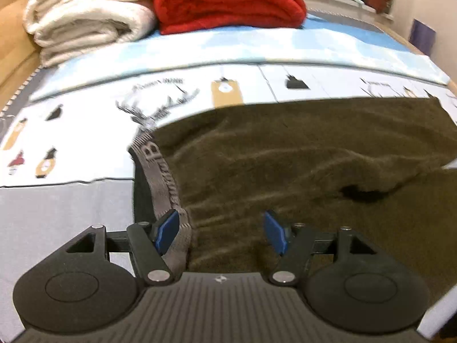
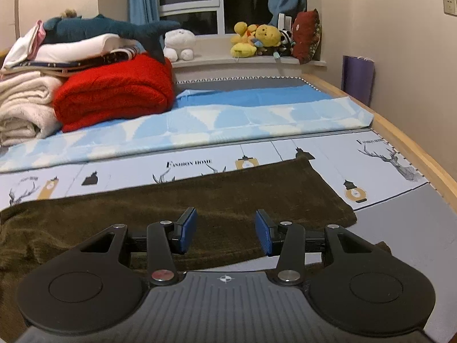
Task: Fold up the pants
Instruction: 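Open the left tool to release the waistband on the bed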
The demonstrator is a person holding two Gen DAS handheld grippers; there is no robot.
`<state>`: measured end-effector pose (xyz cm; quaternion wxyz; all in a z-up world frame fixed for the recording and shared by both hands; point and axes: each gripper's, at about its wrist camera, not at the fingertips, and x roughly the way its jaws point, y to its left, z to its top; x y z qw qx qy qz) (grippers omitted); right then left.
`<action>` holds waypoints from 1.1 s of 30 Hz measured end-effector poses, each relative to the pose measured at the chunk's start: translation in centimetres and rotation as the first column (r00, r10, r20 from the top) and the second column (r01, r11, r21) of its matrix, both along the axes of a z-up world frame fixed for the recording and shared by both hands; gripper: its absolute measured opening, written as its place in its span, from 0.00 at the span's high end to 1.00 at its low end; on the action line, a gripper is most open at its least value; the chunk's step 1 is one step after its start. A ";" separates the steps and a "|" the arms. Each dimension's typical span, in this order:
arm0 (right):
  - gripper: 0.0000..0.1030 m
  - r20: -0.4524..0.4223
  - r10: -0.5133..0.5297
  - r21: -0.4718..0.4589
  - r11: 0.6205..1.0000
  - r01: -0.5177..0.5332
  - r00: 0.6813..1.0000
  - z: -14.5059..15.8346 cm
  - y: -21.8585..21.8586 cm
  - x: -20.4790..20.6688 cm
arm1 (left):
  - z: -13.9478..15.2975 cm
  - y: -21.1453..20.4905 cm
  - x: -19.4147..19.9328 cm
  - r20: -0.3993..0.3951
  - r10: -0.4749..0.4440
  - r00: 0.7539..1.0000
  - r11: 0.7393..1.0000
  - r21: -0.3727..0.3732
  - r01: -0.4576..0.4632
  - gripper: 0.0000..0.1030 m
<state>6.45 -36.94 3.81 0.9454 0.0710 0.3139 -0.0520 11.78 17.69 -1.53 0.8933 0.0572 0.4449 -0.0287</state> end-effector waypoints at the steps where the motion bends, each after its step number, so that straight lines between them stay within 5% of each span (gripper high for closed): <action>1: 0.54 0.010 -0.008 0.010 1.000 0.008 1.000 0.1 -0.1 0.0 | 0.2 0.0 0.1 0.011 0.002 1.000 1.000 -0.004 -0.002 0.31; 7: 0.55 0.080 -0.020 0.007 1.000 0.019 0.997 0.5 0.7 0.4 | 0.8 0.2 1.0 0.037 0.049 0.998 0.999 -0.004 -0.049 0.31; 10: 0.54 0.083 0.005 0.002 1.000 -0.005 0.997 0.6 1.5 0.9 | 1.1 0.4 1.1 0.060 0.061 0.996 0.997 -0.042 -0.059 0.18; 13: 0.46 0.066 0.039 -0.051 0.998 -0.035 0.997 0.6 2.7 1.5 | 1.4 0.2 1.2 0.079 0.044 0.996 0.997 -0.065 -0.039 0.18; 17: 0.35 0.084 0.023 -0.067 0.998 -0.017 0.996 0.8 3.5 1.9 | 1.5 -0.7 0.9 0.123 0.018 0.992 1.000 -0.016 -0.016 0.18; 25: 0.33 0.076 0.011 -0.048 0.999 -0.007 0.997 0.8 4.2 3.0 | 1.0 -1.7 1.3 0.108 -0.042 0.993 0.999 -0.005 0.043 0.18; 33: 0.33 0.102 0.098 -0.134 0.987 -0.083 0.990 1.1 6.1 3.2 | 0.9 -2.5 2.0 0.113 -0.066 0.991 0.996 0.065 0.059 0.18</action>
